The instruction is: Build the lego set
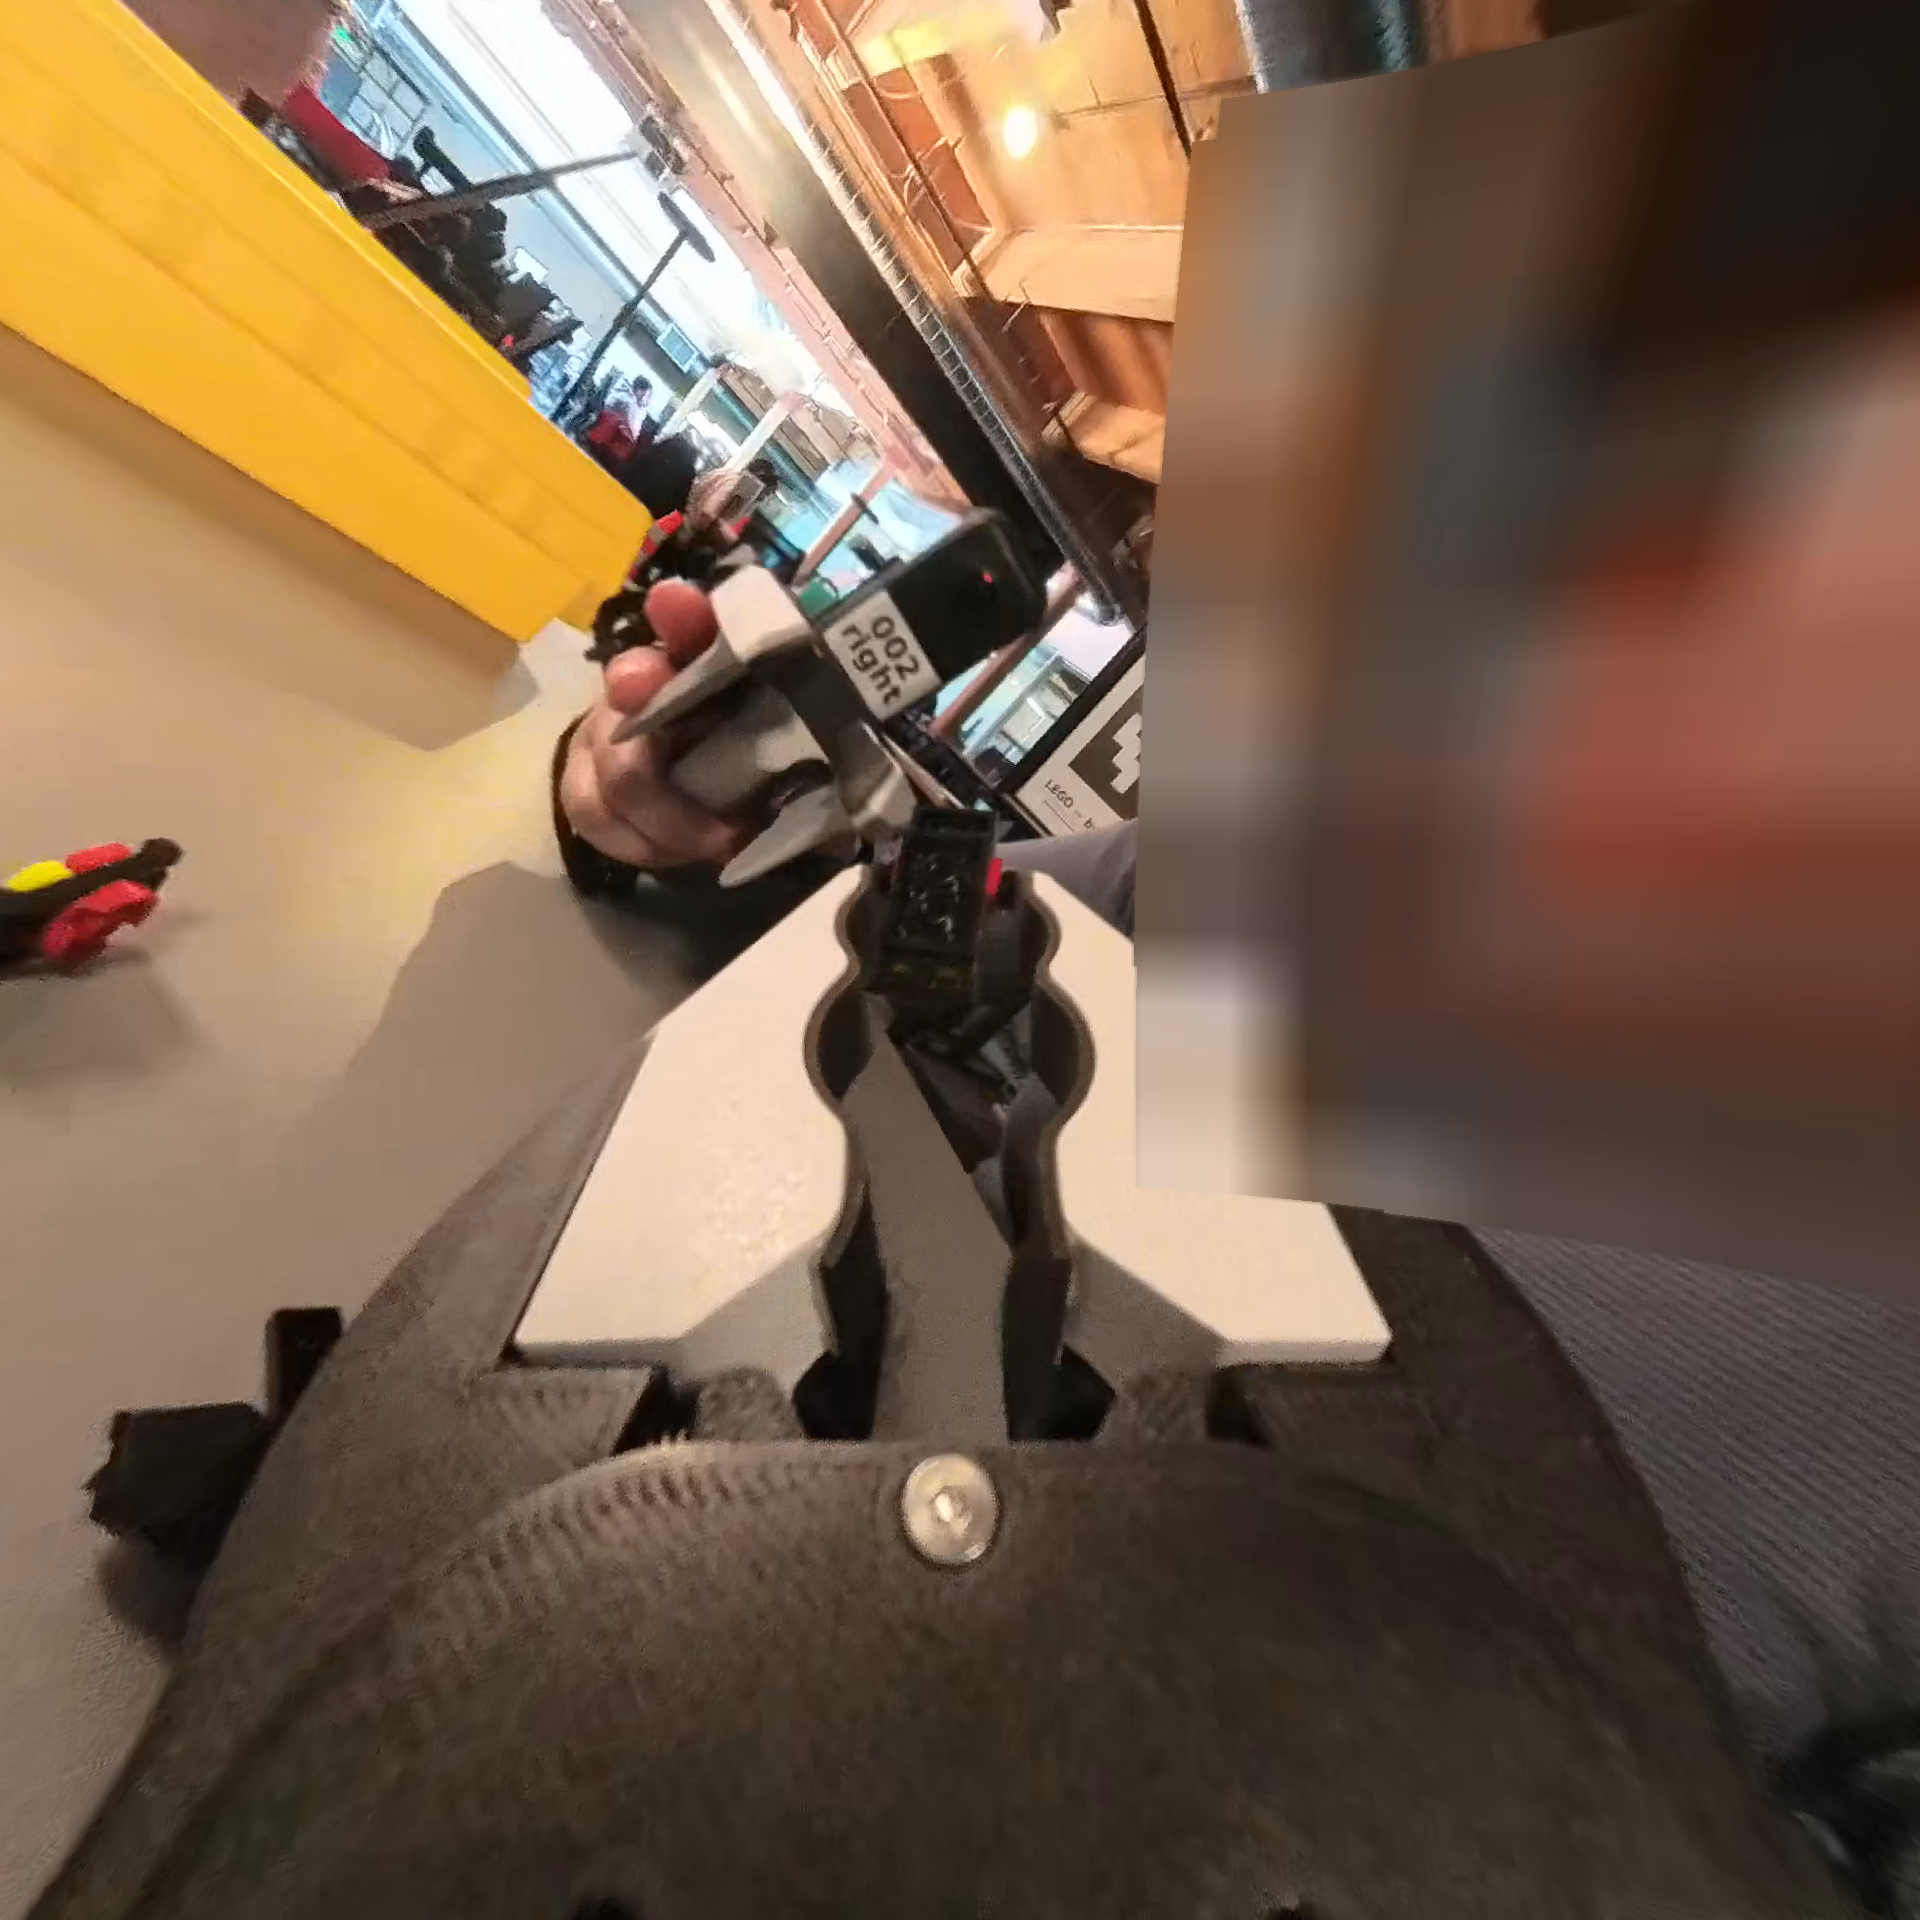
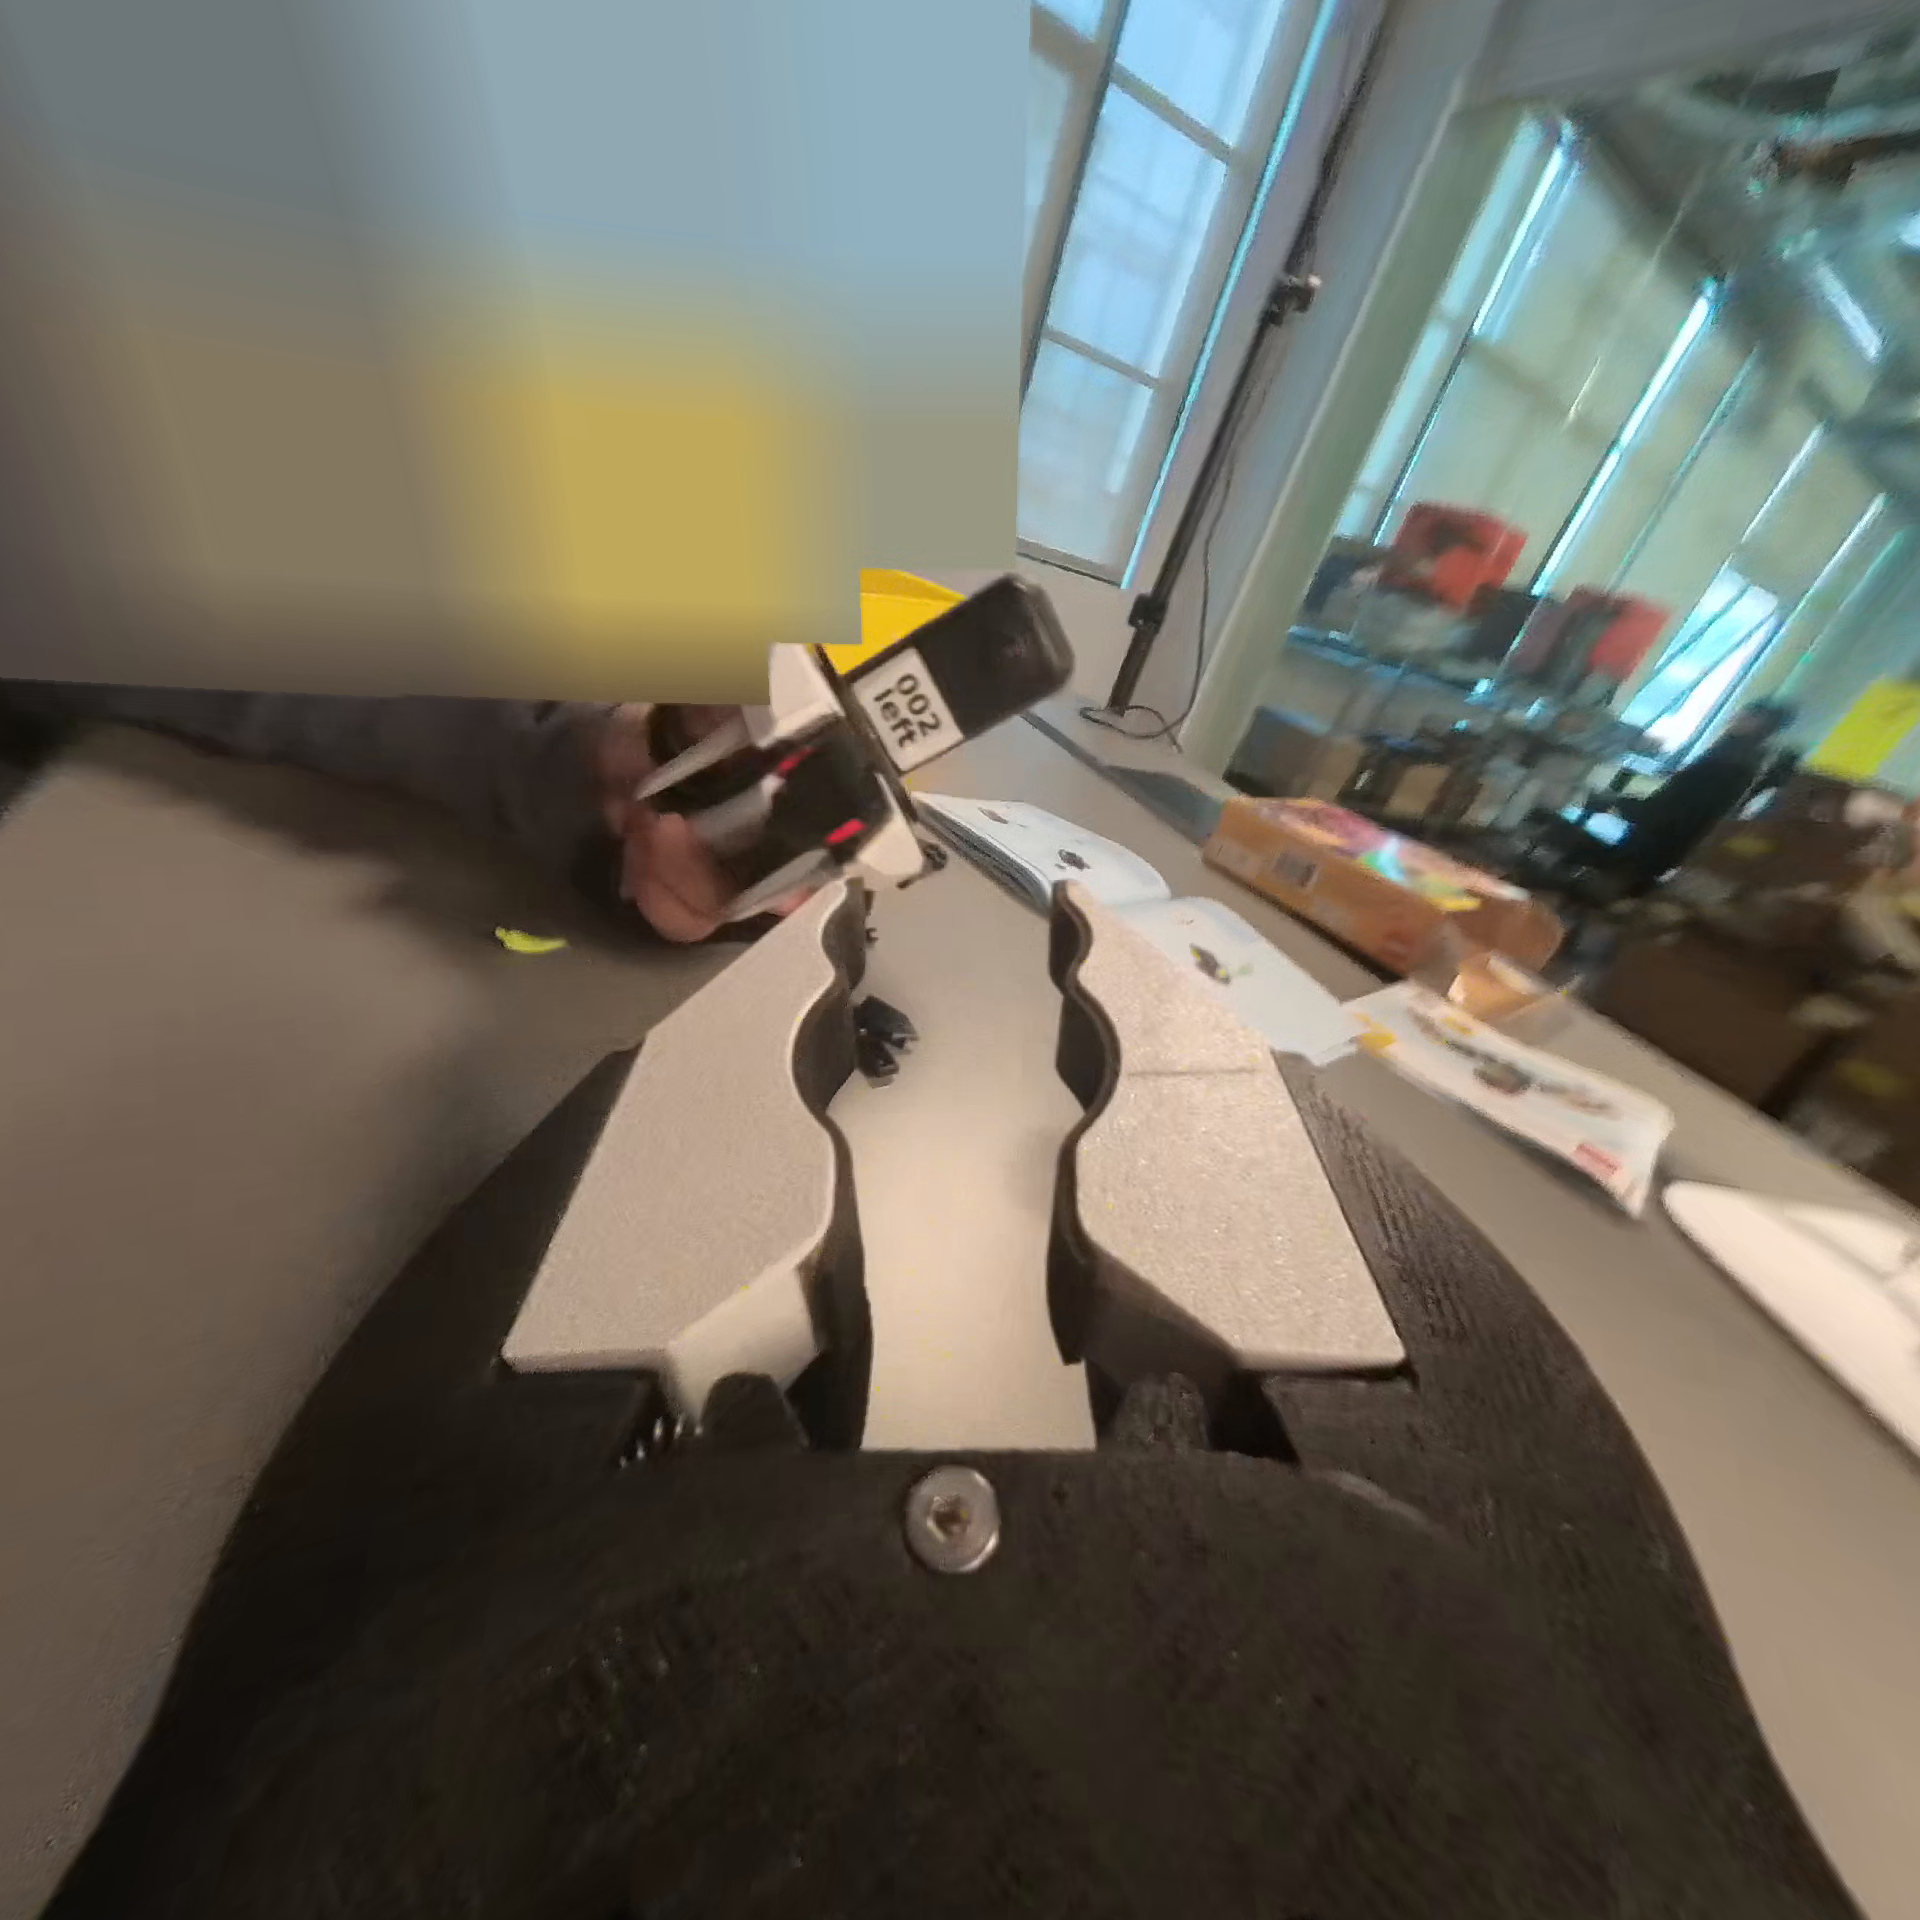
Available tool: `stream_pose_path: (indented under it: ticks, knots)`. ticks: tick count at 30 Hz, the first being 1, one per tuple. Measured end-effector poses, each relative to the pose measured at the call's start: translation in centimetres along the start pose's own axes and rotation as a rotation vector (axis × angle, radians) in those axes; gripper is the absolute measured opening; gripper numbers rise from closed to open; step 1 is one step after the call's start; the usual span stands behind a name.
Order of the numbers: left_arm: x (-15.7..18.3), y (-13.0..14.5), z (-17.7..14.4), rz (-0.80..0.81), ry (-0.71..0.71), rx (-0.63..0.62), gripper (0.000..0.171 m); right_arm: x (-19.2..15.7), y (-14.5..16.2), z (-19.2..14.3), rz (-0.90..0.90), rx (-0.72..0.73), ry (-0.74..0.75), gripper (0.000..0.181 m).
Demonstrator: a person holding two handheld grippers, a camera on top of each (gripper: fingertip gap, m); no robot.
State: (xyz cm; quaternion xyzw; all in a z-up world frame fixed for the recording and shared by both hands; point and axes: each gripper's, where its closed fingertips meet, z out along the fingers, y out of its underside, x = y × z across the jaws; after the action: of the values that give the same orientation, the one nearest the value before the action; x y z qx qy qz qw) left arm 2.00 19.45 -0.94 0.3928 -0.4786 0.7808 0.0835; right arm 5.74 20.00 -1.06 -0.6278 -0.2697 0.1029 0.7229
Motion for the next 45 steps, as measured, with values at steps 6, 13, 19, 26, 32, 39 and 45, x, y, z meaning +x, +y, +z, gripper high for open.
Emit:
stream_pose_path:
  ticks: [6, 13, 19, 26, 32, 39, 45]
  knots:
    - [-0.6, 1.9, 0.9, -0.04, -0.03, -0.125, 0.024, -4.0, 0.1, 1.9, -0.235, -0.047, -0.076, 0.035]
    - [-0.7, 3.7, 1.5, -0.03, -0.049, -0.238, 0.024, -5.9, 1.0, 1.6, -0.331, -0.117, -0.178, 0.015]
    - [-0.6, 3.6, 1.6, 0.001, -0.059, -0.223, 0.025, -5.8, 0.8, 1.5, -0.339, -0.095, -0.165, 0.014]
    - [0.0, 0.8, 0.7, 0.303, -0.133, -0.058, 0.028, -0.3, -1.1, 0.3, -0.286, 0.006, 0.122, 0.015]
    - [-1.1, -1.3, -1.2, 0.747, -0.496, 0.002, 0.032, 2.3, -0.6, -0.6, -0.268, 0.01, 0.274, 0.015]
    - [-1.5, -4.0, -4.0, 0.91, -0.741, 0.129, 0.035, 3.4, 0.2, -0.5, -0.29, -0.015, 0.337, 0.015]
    - [-3.1, -4.7, -5.3, 0.787, -0.789, 0.165, 0.04, 4.4, 1.3, 1.9, -0.353, -0.035, 0.292, 0.015]
